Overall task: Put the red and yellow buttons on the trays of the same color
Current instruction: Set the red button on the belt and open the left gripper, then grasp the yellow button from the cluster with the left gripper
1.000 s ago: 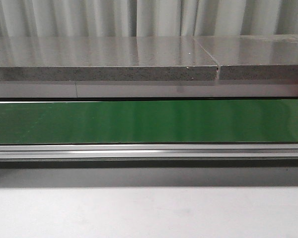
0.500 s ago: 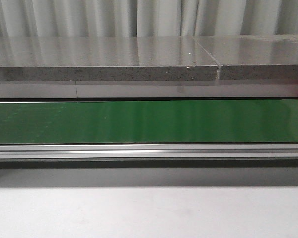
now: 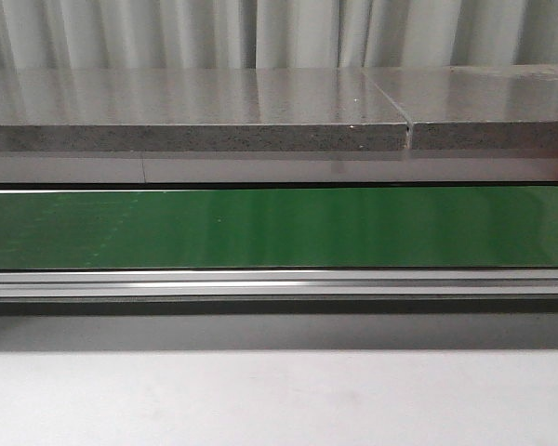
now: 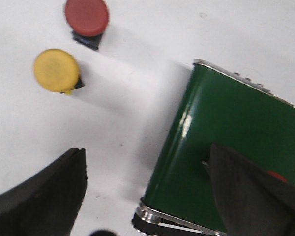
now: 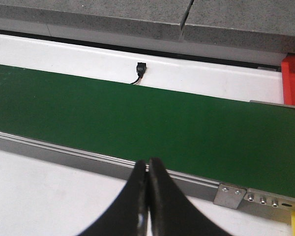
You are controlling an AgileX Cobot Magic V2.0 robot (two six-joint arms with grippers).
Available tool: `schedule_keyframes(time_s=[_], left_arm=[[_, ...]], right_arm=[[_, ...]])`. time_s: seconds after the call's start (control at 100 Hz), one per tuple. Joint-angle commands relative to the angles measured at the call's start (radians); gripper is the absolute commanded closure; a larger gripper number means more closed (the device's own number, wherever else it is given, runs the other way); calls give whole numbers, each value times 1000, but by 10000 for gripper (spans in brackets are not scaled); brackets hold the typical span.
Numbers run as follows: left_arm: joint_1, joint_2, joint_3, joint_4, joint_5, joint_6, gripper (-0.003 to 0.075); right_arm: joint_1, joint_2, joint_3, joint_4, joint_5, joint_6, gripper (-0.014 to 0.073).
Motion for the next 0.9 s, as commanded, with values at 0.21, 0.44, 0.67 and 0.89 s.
schedule_keyframes(time_s=[0.21, 0.44, 0.67, 0.89], left_arm=[[40, 71, -30, 26, -53, 5, 218], [42, 141, -30, 109, -87, 1, 218], [53, 196, -32, 96, -163, 1, 218], [53, 242, -32, 96, -242, 1, 218]], right_arm=[[4, 6, -27, -8, -71, -9, 660], [4, 6, -27, -8, -71, -9, 660], [4, 6, -27, -8, -71, -9, 660], [4, 6, -27, -8, -71, -9, 660]])
